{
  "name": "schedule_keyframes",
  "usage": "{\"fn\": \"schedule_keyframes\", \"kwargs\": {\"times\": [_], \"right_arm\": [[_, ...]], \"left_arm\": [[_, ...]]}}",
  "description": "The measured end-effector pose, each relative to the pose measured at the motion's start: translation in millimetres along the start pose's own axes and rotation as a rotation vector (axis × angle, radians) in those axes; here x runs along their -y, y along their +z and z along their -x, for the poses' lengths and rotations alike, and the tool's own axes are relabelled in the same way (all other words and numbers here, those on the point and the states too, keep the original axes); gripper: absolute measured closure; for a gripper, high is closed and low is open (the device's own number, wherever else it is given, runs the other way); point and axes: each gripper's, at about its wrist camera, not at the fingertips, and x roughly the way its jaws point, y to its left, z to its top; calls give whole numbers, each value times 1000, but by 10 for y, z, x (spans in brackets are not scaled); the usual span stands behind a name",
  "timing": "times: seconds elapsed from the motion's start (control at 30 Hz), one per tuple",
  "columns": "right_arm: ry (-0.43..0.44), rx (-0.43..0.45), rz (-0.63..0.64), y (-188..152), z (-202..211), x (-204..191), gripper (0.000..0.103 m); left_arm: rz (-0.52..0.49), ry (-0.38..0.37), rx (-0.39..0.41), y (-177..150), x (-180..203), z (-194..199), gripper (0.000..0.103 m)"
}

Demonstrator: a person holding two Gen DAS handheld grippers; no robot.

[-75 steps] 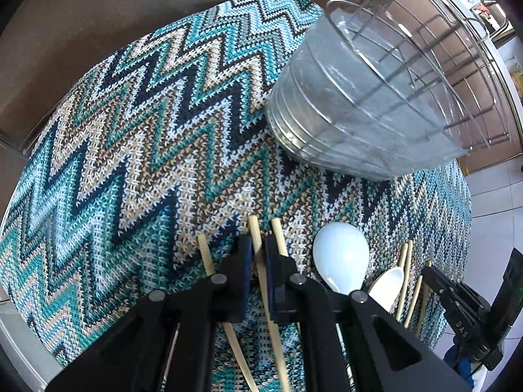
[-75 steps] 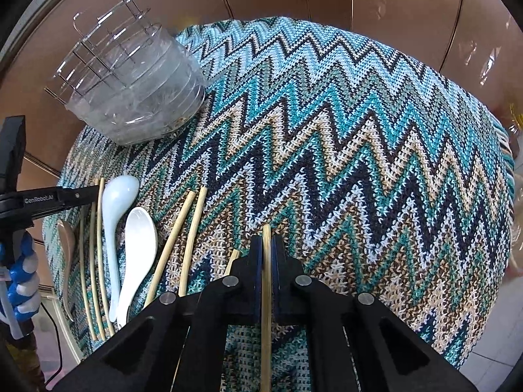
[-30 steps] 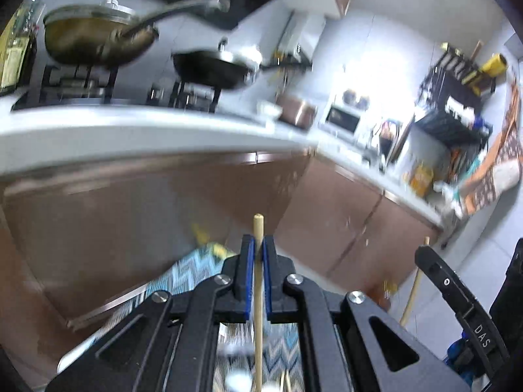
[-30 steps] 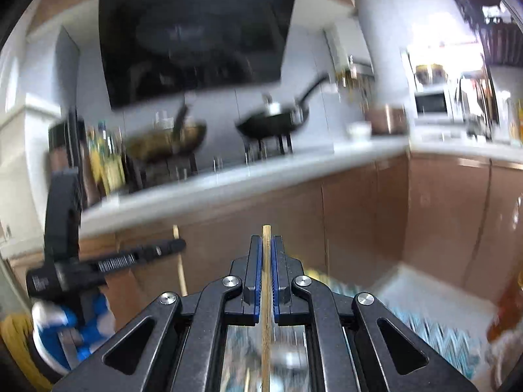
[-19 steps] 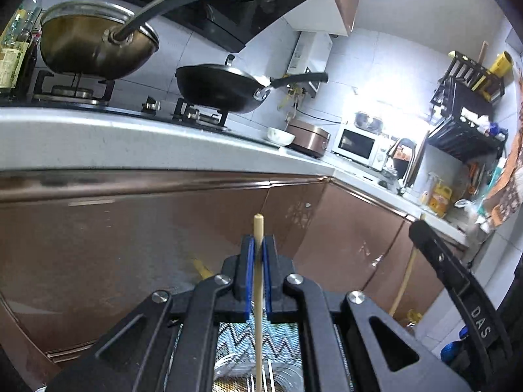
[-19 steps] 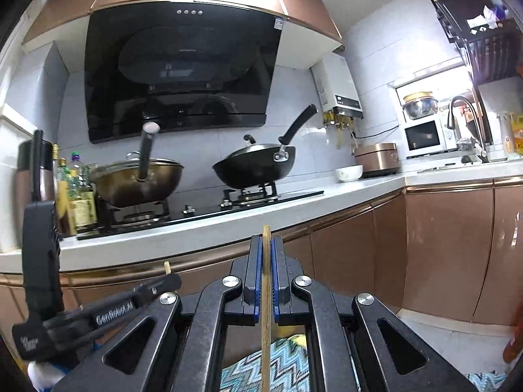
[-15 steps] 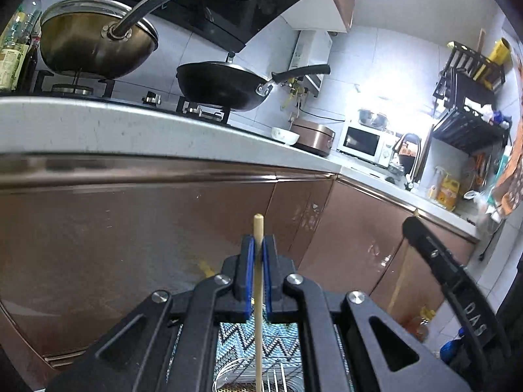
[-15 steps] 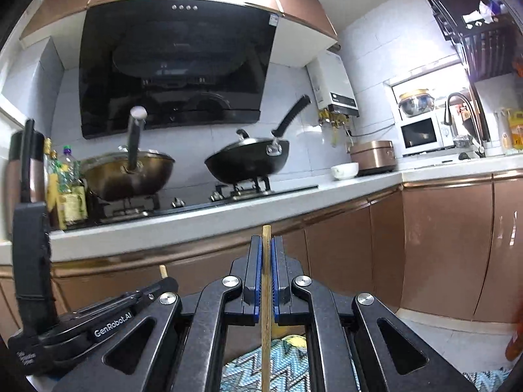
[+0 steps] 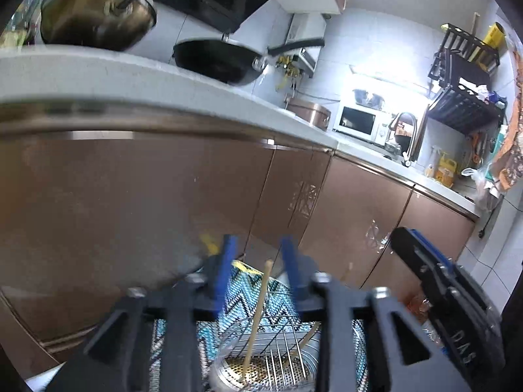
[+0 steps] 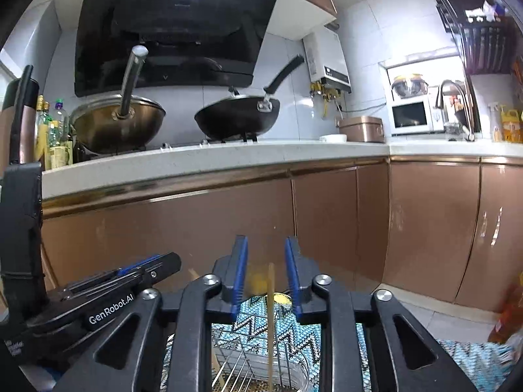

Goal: Organize utensils
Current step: 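Lift both chopsticks and lower them upright into the clear utensil holder, then open both tools to release the chopsticks inside the holder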

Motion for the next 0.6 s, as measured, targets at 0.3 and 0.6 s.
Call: {"fn": "schedule_keyframes", "kwargs": {"times": [0.3,0.6], "right_arm": [[-27,-19,41,399,932,-166,69],[-37,-70,56,398,1707,-327,61]], "left_arm": [[-103,-25,-16,419,-51,1031,57],[-59,-38,-57,413,-305,1706,55]]}}
